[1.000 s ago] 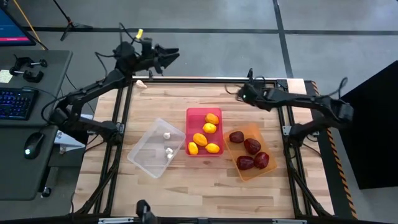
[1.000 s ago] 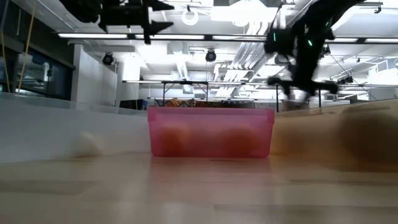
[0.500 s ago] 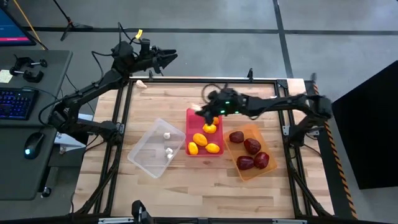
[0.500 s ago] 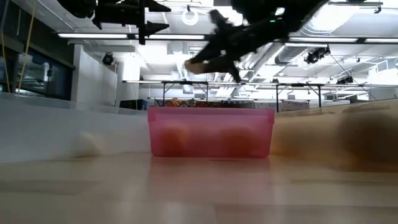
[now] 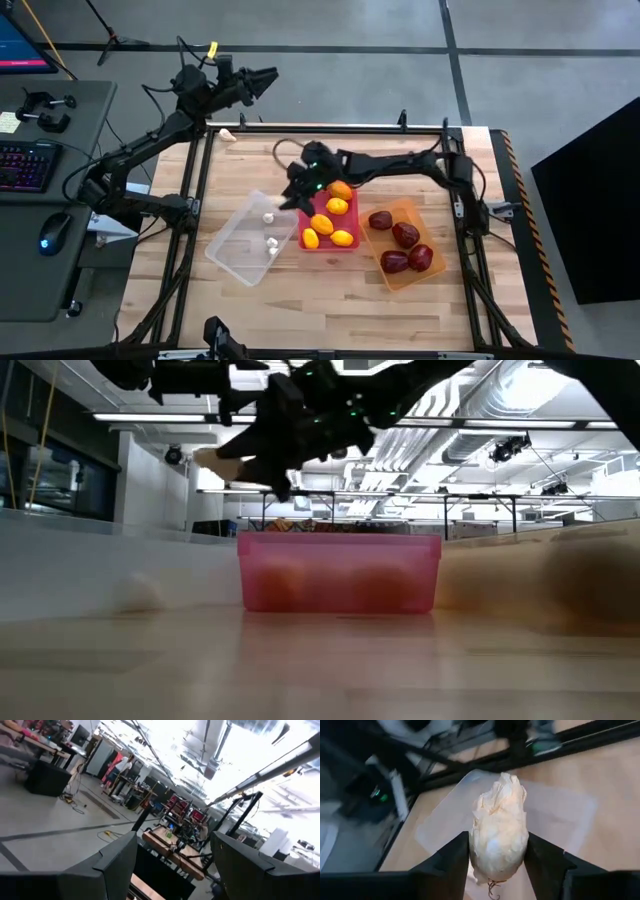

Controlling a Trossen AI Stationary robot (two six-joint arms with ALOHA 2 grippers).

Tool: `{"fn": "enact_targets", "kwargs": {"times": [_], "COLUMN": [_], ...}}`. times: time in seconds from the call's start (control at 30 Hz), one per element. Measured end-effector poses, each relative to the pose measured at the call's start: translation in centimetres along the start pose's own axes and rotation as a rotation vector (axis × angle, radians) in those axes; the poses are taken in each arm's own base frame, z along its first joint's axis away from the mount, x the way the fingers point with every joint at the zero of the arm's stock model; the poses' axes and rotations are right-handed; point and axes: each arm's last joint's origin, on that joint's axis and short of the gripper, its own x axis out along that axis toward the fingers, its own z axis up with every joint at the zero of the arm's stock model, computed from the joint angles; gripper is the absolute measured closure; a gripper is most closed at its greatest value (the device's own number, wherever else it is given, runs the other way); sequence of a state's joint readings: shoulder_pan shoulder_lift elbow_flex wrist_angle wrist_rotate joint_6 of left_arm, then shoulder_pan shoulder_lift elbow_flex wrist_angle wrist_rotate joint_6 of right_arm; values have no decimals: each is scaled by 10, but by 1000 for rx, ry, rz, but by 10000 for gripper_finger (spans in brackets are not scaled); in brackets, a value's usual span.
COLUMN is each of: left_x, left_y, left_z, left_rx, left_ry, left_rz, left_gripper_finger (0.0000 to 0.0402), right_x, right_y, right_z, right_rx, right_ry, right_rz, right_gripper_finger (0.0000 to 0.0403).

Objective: Sort produce into baskets
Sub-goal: Put the white garlic into the transparent bin

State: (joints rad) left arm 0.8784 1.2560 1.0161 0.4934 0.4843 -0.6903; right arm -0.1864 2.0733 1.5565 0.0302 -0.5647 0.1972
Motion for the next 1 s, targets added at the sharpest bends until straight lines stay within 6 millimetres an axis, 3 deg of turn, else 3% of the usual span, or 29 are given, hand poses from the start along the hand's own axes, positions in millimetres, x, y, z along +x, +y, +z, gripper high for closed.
{"fn": "enact_targets", "kwargs": {"times": [0.2, 0.43, 0.53, 0.73, 0.87, 1.0], "left_x": [0, 0, -1, -3, -1, -2], "left_y": [0, 0, 1, 7, 13, 32], "left_z": [0, 0, 1, 3, 7, -6], "left_rx": [-15, -57, -63, -83, -31, 120], "left_ry": [1, 4, 11, 46, 256, 609], "left_rz": [1, -1, -9, 49, 336, 709], "left_gripper_finger": [161, 161, 161, 161, 161, 161], "right_x": [29, 19, 1, -54, -94, -127], "right_y": [3, 4, -5, -27, -48, -67], "right_z": [-6, 13, 32, 60, 65, 65], "right_rx": [17, -22, -14, -20, 39, 95], "right_ry": [88, 102, 146, 311, 402, 410], "right_rz": [63, 66, -33, -255, -332, -387], "right_gripper_finger": [214, 151, 128, 116, 116, 116]}}
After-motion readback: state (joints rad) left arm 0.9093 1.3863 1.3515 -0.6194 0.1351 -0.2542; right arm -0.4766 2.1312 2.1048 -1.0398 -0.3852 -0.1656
